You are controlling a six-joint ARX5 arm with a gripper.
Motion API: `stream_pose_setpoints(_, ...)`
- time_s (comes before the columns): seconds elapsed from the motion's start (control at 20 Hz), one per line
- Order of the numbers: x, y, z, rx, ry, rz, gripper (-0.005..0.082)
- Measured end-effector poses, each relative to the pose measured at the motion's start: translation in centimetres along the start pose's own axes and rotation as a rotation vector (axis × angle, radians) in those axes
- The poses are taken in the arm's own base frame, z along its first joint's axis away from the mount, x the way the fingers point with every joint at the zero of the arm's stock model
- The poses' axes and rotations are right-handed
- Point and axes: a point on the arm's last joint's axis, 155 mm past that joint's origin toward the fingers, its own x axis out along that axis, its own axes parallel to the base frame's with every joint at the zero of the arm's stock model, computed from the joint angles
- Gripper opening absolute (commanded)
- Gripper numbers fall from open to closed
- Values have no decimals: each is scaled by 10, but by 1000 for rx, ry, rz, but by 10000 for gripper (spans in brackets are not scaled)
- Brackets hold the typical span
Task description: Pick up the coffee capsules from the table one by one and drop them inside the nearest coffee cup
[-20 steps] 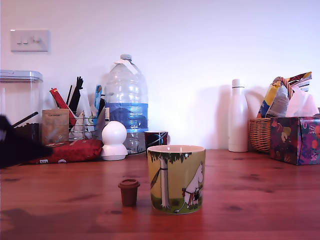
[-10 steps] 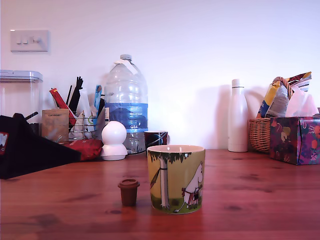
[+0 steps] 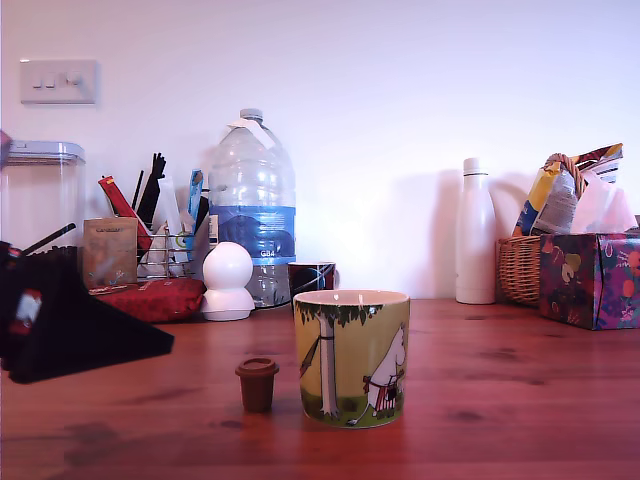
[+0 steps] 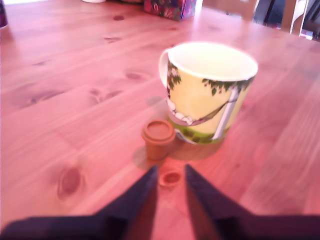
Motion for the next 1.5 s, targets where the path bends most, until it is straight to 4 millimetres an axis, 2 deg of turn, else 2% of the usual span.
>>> stream_pose_setpoints(0.2, 5, -9, -6, 40, 34, -30, 607)
stream_pose_setpoints(0.4, 5, -2, -9, 37, 48, 7, 607)
stream_pose_setpoints(0.85, 10, 0, -16, 37, 96, 3, 598)
stream_pose_setpoints(1.1, 25, 6, -3, 86, 84, 1, 583)
stream_pose_setpoints(1.35, 45, 15, -29, 65, 162, -4, 583)
stream_pose_setpoints(1.5, 59, 21, -22, 73, 147, -4, 583)
